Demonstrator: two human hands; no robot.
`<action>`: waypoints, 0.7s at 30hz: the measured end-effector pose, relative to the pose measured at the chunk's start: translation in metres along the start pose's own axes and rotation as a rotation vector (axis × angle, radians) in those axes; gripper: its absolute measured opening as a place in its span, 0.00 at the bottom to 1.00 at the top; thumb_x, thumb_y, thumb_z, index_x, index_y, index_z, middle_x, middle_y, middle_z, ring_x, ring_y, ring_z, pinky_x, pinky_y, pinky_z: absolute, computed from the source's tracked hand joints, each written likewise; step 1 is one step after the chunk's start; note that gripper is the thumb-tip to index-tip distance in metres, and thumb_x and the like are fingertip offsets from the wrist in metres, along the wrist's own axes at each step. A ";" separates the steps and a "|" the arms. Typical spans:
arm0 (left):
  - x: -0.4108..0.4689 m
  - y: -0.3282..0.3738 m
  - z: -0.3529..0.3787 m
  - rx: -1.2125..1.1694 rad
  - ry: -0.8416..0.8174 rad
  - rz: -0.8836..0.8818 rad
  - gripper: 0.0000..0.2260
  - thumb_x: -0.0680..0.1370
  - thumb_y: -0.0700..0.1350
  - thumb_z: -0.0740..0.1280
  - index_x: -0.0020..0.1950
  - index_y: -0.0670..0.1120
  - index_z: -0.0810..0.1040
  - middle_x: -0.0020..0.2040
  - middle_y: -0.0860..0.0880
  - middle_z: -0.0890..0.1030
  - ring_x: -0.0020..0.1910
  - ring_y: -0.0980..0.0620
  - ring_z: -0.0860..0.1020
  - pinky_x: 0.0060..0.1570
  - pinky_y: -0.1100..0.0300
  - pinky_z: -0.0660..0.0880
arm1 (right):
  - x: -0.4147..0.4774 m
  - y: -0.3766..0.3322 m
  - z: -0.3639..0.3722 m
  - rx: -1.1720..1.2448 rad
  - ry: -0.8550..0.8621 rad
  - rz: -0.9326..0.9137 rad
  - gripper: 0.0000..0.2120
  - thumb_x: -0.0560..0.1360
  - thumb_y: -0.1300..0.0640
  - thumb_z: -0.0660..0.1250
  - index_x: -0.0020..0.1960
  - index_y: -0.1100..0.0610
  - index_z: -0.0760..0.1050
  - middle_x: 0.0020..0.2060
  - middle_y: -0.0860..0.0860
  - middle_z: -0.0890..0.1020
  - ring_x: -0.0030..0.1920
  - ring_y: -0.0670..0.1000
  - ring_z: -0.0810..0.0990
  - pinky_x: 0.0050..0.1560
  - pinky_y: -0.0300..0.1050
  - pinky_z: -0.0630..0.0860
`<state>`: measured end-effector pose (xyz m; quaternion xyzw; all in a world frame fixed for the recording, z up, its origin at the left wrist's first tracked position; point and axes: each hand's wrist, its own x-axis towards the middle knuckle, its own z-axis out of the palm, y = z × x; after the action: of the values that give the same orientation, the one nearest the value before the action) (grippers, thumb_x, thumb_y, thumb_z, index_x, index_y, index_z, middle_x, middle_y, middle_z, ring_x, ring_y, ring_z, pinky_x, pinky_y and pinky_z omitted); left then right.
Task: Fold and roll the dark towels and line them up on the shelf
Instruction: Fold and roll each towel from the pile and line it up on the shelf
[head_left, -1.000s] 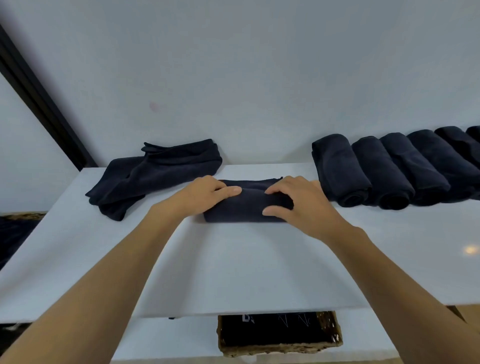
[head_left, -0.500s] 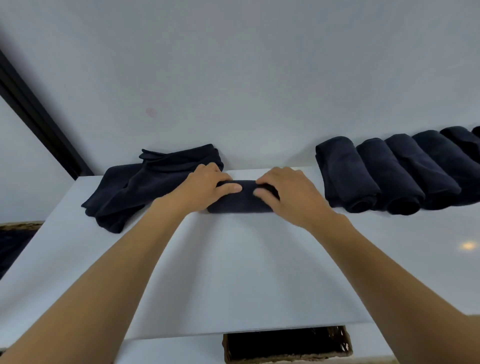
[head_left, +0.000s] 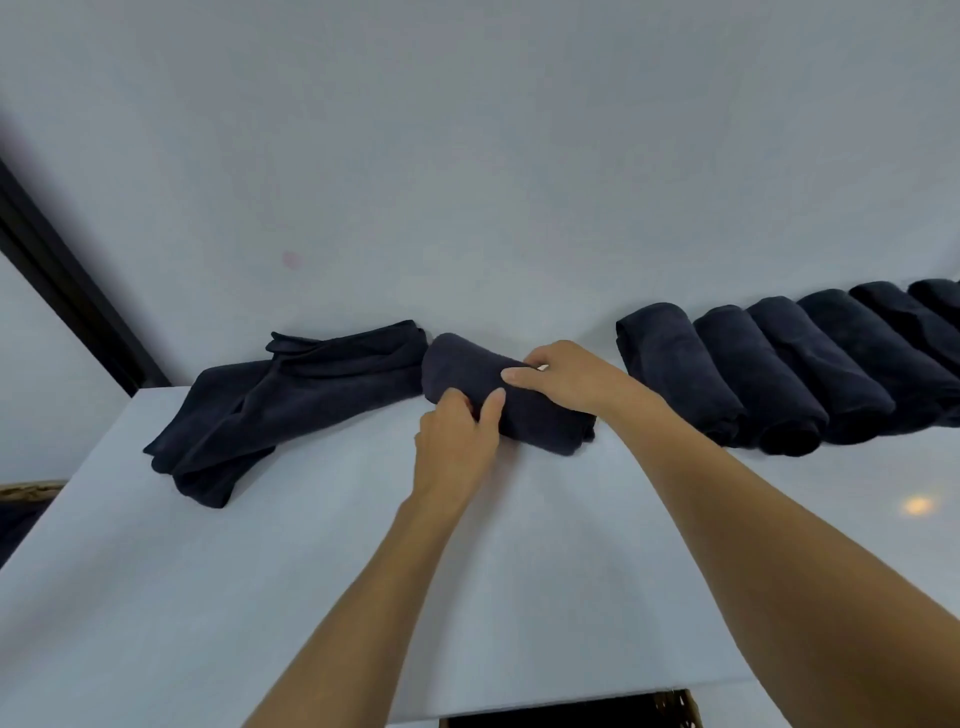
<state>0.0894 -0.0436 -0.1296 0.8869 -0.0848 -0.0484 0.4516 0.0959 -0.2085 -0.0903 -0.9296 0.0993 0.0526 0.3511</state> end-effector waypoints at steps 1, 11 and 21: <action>0.001 0.008 0.009 -0.023 0.008 0.012 0.20 0.79 0.61 0.59 0.52 0.43 0.72 0.47 0.44 0.81 0.45 0.42 0.80 0.48 0.46 0.78 | -0.002 0.002 0.000 0.032 0.004 0.034 0.24 0.78 0.42 0.64 0.57 0.64 0.78 0.51 0.60 0.83 0.50 0.59 0.81 0.50 0.51 0.77; 0.006 0.075 0.087 -0.085 -0.170 0.058 0.18 0.82 0.55 0.54 0.69 0.49 0.65 0.59 0.44 0.73 0.49 0.46 0.75 0.47 0.55 0.70 | -0.041 0.027 -0.026 -0.422 0.452 0.043 0.11 0.78 0.60 0.62 0.59 0.54 0.72 0.50 0.54 0.73 0.42 0.53 0.76 0.39 0.49 0.75; 0.015 0.070 0.083 0.018 -0.316 0.282 0.15 0.84 0.47 0.53 0.67 0.46 0.72 0.56 0.42 0.77 0.53 0.42 0.77 0.52 0.53 0.74 | -0.042 0.027 -0.038 -0.582 0.337 0.111 0.08 0.79 0.58 0.59 0.48 0.57 0.77 0.37 0.52 0.77 0.39 0.52 0.76 0.32 0.45 0.68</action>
<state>0.0835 -0.1530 -0.1221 0.8517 -0.2784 -0.1223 0.4268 0.0504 -0.2477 -0.0719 -0.9795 0.1874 -0.0567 0.0464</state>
